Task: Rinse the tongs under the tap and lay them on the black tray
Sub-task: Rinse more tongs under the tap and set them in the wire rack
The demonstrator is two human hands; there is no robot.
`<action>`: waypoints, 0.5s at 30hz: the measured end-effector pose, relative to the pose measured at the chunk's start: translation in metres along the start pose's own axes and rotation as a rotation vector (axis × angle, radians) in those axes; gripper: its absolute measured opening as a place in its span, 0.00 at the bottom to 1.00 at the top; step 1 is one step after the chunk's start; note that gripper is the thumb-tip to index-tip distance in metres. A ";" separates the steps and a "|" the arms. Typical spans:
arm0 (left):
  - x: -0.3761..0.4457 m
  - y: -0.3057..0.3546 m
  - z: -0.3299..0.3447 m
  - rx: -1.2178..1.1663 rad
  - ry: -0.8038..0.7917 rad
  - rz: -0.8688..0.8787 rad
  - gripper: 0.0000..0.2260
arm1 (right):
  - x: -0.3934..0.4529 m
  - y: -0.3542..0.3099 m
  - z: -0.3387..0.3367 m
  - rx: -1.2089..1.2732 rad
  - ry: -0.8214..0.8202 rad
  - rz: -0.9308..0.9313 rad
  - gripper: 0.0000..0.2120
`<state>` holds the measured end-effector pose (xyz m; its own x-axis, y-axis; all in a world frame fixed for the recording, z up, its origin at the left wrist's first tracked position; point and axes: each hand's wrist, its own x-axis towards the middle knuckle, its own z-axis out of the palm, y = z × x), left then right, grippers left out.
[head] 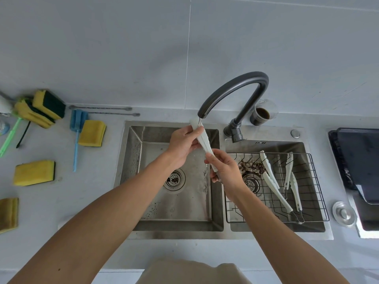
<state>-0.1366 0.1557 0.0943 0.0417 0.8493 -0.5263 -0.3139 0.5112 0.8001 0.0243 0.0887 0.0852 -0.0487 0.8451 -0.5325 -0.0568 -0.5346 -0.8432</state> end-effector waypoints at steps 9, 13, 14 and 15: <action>-0.002 0.004 0.003 -0.017 0.023 0.015 0.15 | 0.000 -0.004 0.000 0.001 0.001 -0.009 0.13; -0.004 0.002 0.002 -0.007 0.029 0.004 0.15 | -0.003 -0.006 0.002 -0.014 -0.005 -0.010 0.14; -0.005 0.002 0.002 -0.006 0.033 -0.001 0.17 | -0.003 -0.006 0.003 -0.029 0.000 -0.016 0.14; -0.005 0.001 0.002 0.000 0.038 -0.003 0.18 | -0.003 -0.005 0.003 -0.049 0.011 -0.027 0.15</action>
<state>-0.1356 0.1522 0.0980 0.0061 0.8423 -0.5391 -0.3138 0.5135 0.7987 0.0220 0.0888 0.0918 -0.0369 0.8592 -0.5103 -0.0089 -0.5109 -0.8596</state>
